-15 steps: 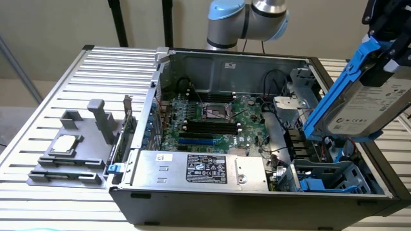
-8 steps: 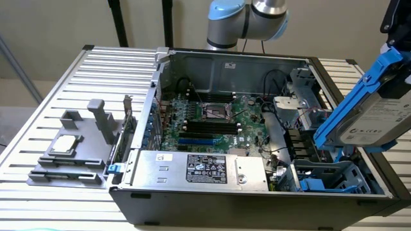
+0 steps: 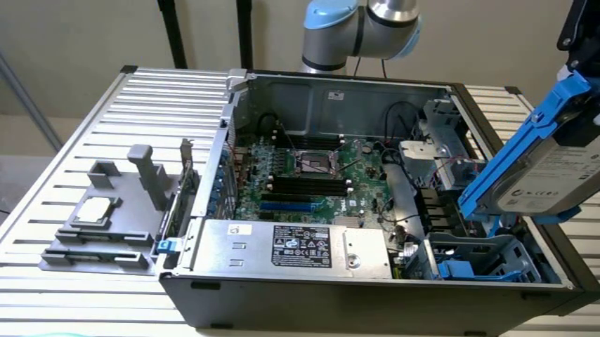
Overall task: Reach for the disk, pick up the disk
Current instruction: 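Pick up the disk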
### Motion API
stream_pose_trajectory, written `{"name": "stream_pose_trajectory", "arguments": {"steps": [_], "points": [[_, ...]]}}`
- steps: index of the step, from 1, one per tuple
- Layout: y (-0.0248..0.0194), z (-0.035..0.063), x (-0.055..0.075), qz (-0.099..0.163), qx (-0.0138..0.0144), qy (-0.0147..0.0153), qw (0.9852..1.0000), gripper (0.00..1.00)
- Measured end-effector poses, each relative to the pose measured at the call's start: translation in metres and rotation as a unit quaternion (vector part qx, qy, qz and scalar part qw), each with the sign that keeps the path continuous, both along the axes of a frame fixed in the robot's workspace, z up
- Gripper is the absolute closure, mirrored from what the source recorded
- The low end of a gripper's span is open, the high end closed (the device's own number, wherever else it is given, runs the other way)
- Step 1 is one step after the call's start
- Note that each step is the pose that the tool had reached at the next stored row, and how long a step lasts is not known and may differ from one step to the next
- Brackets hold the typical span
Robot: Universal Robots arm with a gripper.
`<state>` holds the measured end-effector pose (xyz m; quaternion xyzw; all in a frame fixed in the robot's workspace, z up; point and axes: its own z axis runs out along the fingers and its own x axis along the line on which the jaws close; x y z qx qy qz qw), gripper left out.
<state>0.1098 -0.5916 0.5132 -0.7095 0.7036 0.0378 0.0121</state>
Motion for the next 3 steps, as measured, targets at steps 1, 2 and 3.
{"name": "stream_pose_trajectory", "arguments": {"steps": [1, 2, 3], "points": [[0.0, 0.0, 0.0, 0.0, 0.0, 0.0, 1.0, 0.67], [0.0, 0.0, 0.0, 0.0, 0.0, 0.0, 1.0, 0.67], [0.0, 0.0, 0.0, 0.0, 0.0, 0.0, 1.0, 0.67]]}}
